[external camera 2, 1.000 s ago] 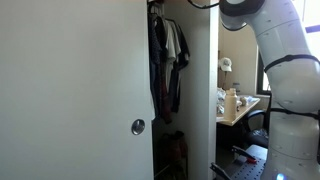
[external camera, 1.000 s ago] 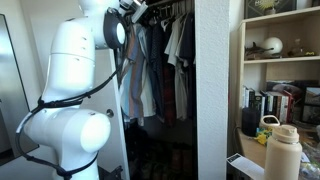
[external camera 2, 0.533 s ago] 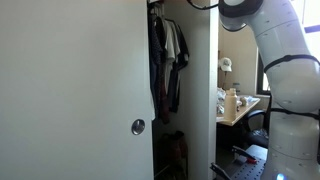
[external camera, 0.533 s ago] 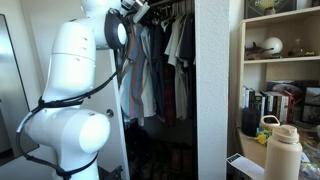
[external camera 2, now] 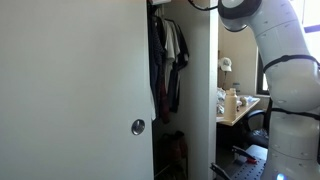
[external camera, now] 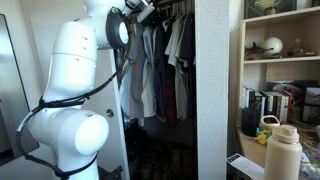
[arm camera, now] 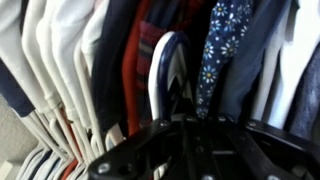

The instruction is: Move the hanger with the black and white shirt to the right

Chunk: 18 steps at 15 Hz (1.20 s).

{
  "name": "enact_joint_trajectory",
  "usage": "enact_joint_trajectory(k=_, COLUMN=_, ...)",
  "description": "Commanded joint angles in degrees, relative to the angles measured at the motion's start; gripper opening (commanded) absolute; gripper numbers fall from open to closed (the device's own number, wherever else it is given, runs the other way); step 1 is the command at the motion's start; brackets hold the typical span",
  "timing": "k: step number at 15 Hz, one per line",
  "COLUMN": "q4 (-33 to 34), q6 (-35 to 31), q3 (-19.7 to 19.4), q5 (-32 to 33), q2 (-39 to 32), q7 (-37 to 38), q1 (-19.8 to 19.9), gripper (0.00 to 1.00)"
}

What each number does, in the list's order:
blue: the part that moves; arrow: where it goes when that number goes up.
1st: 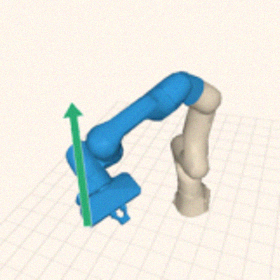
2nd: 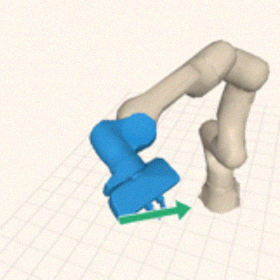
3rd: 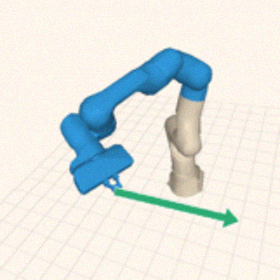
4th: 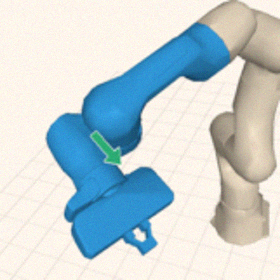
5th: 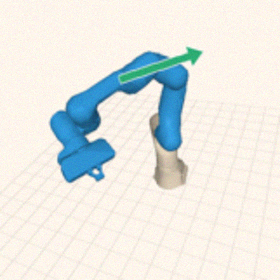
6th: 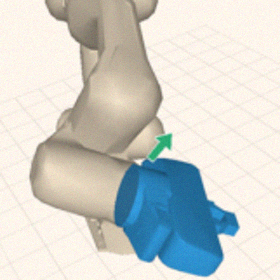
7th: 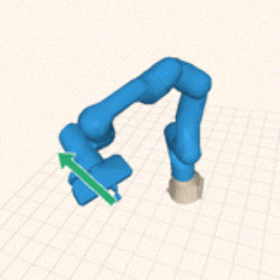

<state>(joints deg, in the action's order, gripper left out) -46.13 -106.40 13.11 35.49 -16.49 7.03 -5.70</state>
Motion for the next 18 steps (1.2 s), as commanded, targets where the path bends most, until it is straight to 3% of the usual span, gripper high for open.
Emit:
enact_joint_trajectory(k=1, q4=-1.58, q6=0.41, q3=0.09, q5=-3.25, q2=1.04, q7=0.11, q1=2.05, gripper=0.00)
enact_joint_trajectory(k=18, q4=0.07, q6=-2.36, q3=0.18, q5=-2.36, q2=0.16, q7=-0.32, q1=0.95, gripper=0.02)
